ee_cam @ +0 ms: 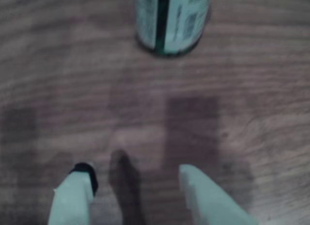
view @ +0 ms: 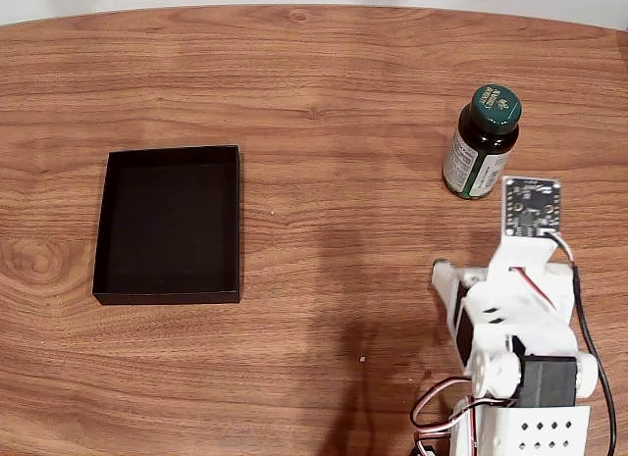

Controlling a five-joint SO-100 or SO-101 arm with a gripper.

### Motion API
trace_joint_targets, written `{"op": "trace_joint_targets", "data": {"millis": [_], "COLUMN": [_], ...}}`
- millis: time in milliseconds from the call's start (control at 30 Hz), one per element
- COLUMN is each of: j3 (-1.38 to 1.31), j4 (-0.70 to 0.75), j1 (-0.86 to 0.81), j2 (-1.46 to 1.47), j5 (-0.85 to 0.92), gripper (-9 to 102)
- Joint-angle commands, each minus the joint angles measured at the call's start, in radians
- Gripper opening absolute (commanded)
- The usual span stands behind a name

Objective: Pick up the pill bottle and place it in the black box.

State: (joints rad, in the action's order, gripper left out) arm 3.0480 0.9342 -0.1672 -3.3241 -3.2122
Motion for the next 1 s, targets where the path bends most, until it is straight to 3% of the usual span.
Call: {"op": "trace_joint_targets", "data": {"millis": [0,467,967], "j3": [-0.018,-0.018,-0.018], "j4": [-0.069,-0.195,-0.318], "j1": [-0.040,-0.207,-0.239], "j2": [-0.012,-0.012,-0.014], "j5": [0.018,0.037,0.012], "gripper": [22,33,37]}}
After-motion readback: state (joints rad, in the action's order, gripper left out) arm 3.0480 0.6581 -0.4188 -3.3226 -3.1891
